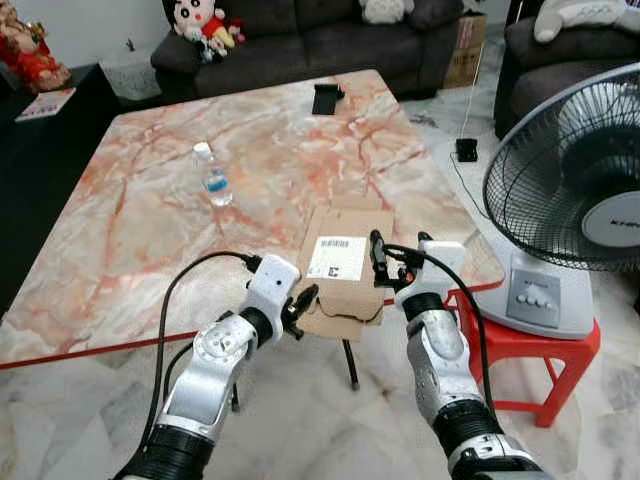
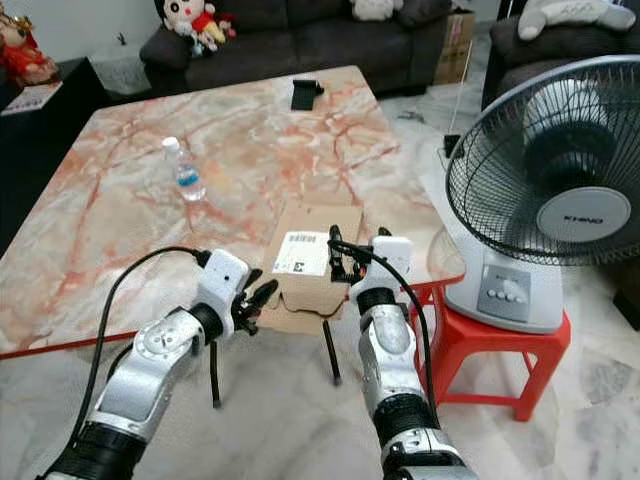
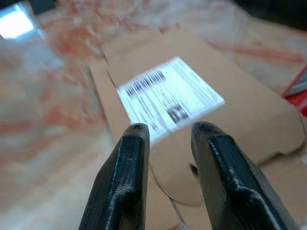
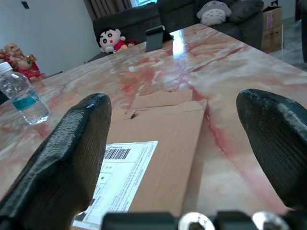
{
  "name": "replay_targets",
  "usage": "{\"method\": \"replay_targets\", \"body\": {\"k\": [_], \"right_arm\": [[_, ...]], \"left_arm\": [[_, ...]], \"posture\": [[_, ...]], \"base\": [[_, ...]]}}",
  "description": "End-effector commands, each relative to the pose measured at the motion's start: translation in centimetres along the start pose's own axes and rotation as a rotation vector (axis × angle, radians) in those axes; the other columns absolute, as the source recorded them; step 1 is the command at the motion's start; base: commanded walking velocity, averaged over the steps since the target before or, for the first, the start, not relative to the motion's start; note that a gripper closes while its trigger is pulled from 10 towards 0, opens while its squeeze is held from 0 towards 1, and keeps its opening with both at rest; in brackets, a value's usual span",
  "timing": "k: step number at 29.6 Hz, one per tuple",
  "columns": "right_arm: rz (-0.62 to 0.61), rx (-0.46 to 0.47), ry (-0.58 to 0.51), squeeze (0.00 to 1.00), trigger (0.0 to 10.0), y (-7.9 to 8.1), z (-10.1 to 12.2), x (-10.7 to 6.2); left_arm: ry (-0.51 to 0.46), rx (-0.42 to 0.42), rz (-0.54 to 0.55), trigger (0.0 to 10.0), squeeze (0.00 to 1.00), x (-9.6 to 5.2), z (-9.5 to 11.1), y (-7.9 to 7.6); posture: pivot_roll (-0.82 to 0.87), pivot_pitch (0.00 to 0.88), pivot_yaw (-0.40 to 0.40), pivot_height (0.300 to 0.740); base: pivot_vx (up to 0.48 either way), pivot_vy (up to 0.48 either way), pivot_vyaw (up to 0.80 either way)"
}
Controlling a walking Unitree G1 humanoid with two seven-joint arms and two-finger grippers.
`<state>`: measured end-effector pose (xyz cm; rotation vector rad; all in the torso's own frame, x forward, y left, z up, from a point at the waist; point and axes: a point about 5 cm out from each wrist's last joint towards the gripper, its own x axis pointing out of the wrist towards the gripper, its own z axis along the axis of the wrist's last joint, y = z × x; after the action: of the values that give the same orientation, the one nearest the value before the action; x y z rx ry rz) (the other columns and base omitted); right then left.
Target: Picking trash to rubbish bin
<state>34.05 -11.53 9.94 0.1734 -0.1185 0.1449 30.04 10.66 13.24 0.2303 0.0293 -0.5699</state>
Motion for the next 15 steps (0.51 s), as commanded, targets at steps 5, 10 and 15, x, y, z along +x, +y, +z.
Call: {"method": "replay_targets", "body": {"k": [5,10,15], "right_arm": [[0.024,0.005,0.007,0.00,10.0,0.5,0.2,0.5],[0.032,0.001,0.033,0.00,10.0,0.6,-0.4,0.4],[0.037,0.000,0.046,0.00,10.0,0.7,-0.6,0.4]], "left_arm": [[-0.024,0.204,0.067,10.0,1.00,-2.1,0.3,2.6],[-0.063,0.397,-0.062,10.0,1.00,-3.0,1.0,2.4],[-0.095,0.496,-0.154,10.0,1.00,-2.9,1.7,1.5]], "posture": [[0.07,0.017,0.102,0.740],[0.08,0.000,0.096,0.740],[0.08,0.000,0.095,0.740]], "base": [[0.000,0.000,0.00],[0.000,0.000,0.00],[0.000,0.000,0.00]]}}
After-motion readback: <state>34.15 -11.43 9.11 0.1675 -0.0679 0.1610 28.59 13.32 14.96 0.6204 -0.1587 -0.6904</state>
